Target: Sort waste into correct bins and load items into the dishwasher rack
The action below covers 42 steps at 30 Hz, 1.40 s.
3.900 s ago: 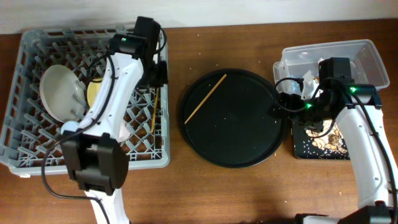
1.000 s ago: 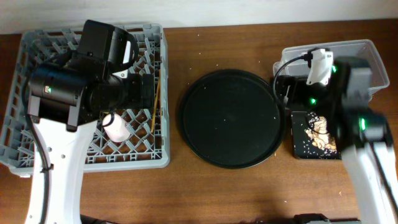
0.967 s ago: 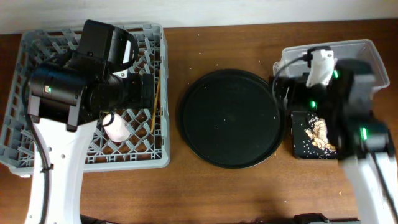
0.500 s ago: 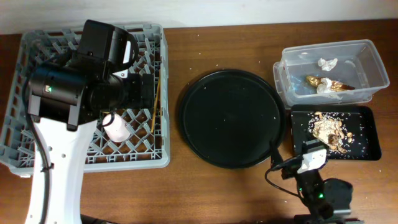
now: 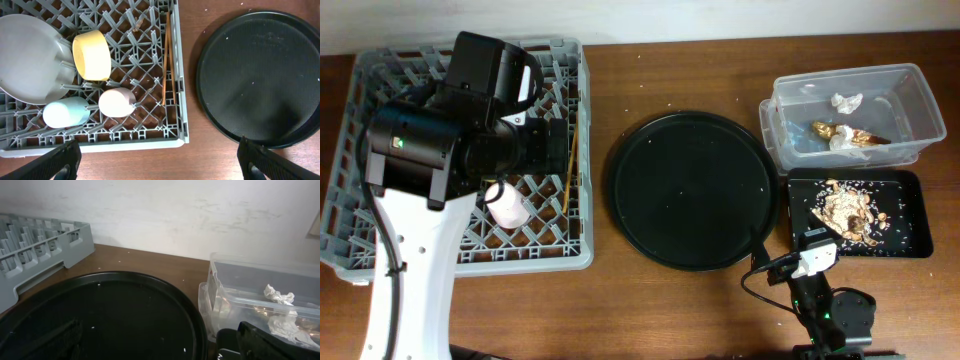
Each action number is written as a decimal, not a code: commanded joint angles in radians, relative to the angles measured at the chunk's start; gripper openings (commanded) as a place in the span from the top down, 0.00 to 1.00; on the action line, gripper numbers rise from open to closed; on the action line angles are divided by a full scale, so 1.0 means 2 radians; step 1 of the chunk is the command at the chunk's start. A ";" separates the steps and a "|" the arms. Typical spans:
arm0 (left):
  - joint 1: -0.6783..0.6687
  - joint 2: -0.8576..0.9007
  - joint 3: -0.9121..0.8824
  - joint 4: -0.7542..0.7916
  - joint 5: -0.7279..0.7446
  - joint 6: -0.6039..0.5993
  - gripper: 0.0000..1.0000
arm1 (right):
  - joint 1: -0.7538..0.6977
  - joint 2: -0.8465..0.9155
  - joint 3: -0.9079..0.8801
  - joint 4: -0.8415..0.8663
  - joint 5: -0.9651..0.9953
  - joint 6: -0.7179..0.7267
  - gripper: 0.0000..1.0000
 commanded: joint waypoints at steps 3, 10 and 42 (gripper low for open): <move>0.001 0.000 0.000 0.001 -0.004 0.004 0.01 | -0.001 -0.005 -0.004 -0.001 0.008 0.001 0.02; 0.001 0.000 0.000 0.001 -0.004 0.004 0.00 | -0.001 -0.005 -0.004 -0.001 0.008 0.001 0.02; 0.134 -0.803 -1.075 0.859 -0.025 0.029 0.00 | -0.001 -0.005 -0.004 -0.001 0.008 0.000 0.02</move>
